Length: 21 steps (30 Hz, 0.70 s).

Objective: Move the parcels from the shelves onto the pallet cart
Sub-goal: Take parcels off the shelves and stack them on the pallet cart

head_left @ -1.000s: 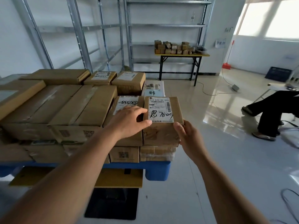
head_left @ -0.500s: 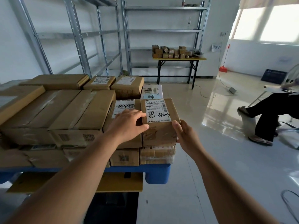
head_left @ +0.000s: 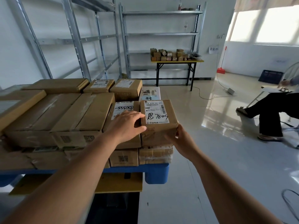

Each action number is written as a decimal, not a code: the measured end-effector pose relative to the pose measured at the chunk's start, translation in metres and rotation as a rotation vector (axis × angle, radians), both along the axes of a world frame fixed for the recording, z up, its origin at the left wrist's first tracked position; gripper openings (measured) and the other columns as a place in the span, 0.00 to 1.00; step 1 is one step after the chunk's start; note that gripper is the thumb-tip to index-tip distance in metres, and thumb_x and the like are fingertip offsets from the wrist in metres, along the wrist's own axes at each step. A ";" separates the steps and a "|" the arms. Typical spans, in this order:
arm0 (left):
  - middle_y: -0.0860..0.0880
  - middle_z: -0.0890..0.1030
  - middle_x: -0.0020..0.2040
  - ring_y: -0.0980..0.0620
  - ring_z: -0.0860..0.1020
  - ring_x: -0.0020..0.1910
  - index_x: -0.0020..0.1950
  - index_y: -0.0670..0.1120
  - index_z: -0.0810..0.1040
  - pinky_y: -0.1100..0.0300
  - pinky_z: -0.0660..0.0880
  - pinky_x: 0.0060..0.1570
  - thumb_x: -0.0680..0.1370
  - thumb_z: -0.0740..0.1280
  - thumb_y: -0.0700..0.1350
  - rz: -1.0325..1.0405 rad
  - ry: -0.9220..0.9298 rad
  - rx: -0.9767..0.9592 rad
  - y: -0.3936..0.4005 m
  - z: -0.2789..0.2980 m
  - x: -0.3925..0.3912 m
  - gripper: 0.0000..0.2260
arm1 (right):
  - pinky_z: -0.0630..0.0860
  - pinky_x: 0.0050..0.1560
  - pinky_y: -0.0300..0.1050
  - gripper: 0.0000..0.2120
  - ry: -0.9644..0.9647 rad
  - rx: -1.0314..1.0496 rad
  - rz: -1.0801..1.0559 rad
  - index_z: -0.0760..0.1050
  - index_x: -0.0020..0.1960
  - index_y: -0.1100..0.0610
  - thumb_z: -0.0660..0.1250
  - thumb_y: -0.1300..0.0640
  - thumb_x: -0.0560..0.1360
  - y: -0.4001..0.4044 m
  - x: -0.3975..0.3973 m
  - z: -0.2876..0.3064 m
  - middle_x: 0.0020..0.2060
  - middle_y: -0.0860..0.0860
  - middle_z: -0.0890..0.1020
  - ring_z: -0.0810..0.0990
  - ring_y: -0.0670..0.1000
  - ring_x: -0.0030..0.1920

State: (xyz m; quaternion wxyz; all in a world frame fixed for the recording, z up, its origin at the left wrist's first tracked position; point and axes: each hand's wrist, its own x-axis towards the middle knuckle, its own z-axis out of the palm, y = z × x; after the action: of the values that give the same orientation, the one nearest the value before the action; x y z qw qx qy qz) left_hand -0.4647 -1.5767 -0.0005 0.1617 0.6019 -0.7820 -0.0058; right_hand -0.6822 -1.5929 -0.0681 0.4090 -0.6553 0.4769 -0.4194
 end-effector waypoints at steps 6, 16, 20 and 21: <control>0.52 0.61 0.75 0.52 0.58 0.73 0.74 0.54 0.59 0.52 0.56 0.70 0.77 0.62 0.58 0.036 0.024 0.005 0.016 0.002 0.002 0.27 | 0.74 0.46 0.34 0.26 0.217 0.048 -0.080 0.64 0.66 0.52 0.70 0.58 0.72 0.003 -0.009 0.010 0.65 0.55 0.72 0.74 0.51 0.58; 0.52 0.64 0.73 0.53 0.63 0.71 0.74 0.55 0.60 0.51 0.63 0.68 0.76 0.63 0.57 0.139 0.234 -0.056 0.090 -0.018 0.007 0.27 | 0.67 0.42 0.36 0.20 0.478 -0.424 -0.331 0.68 0.66 0.51 0.64 0.53 0.75 0.067 0.014 0.035 0.52 0.49 0.72 0.72 0.51 0.56; 0.53 0.66 0.72 0.53 0.64 0.69 0.73 0.55 0.61 0.53 0.64 0.67 0.76 0.63 0.57 0.202 0.285 -0.060 0.120 -0.029 0.016 0.26 | 0.69 0.49 0.41 0.18 0.495 -0.438 -0.208 0.72 0.63 0.52 0.65 0.52 0.75 0.087 0.048 0.024 0.57 0.51 0.74 0.71 0.52 0.59; 0.53 0.66 0.71 0.53 0.64 0.69 0.73 0.55 0.62 0.54 0.64 0.66 0.76 0.63 0.57 0.226 0.293 -0.056 0.128 -0.032 0.019 0.26 | 0.69 0.49 0.43 0.17 0.490 -0.432 -0.187 0.72 0.63 0.52 0.64 0.51 0.74 0.091 0.056 0.021 0.56 0.50 0.74 0.70 0.52 0.58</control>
State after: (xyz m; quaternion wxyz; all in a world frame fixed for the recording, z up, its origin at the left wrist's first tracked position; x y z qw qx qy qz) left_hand -0.4453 -1.4490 -0.0323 0.2904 0.6737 -0.6775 -0.0534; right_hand -0.6261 -1.5018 -0.0473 0.0935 -0.7617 0.5190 -0.3764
